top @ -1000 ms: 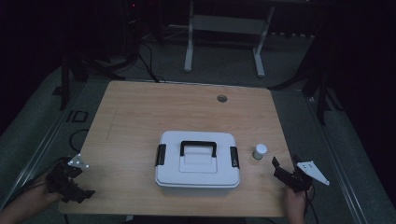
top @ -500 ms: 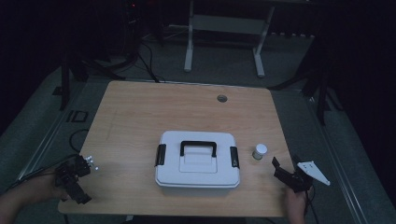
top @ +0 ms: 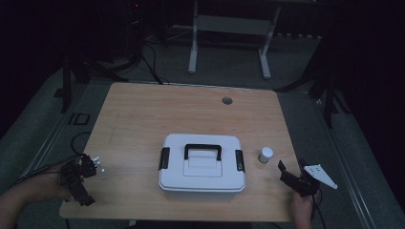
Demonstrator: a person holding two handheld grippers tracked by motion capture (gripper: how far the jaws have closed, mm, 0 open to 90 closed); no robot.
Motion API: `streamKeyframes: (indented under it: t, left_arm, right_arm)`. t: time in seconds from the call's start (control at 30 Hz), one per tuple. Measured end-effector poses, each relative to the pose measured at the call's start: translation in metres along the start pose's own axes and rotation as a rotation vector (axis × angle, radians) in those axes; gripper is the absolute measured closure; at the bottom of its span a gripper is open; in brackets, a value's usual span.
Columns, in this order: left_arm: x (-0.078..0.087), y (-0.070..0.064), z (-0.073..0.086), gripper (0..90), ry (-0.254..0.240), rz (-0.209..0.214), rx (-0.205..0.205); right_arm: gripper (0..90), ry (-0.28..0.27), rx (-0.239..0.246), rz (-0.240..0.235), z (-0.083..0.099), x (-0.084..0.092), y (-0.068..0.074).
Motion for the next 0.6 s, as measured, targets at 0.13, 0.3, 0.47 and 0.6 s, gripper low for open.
streamKeyframes:
  t: [0.13, 0.3, 0.47, 0.6]
  left_arm:
    - [0.006, -0.003, -0.005, 0.0, -0.001, -0.009, -0.029]
    - [0.013, -0.005, -0.013, 0.0, -0.008, -0.018, -0.046]
    - [0.020, -0.006, -0.022, 0.0, -0.009, -0.045, -0.077]
    - [0.027, -0.007, -0.029, 0.0, -0.016, -0.049, -0.087]
  right_arm:
    - [13.6, 0.004, 0.000, -0.003, 0.000, 0.000, 0.000]
    - [13.6, 0.004, -0.003, -0.004, 0.000, 0.000, 0.000]
    - [13.6, 0.004, -0.008, -0.004, 0.000, 0.000, 0.000]
    - [13.5, 0.005, -0.007, -0.003, 0.000, -0.001, 0.000]
Point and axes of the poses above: each handheld gripper's, and its own axes: x roughly backward along the jaws, z roughly out of its underside, y roughly to its left, the point moved 8 cm from there along -x, roughly forward along the jaws, and after that the axes turned 5 degrees about z, right-handed, at the moved point
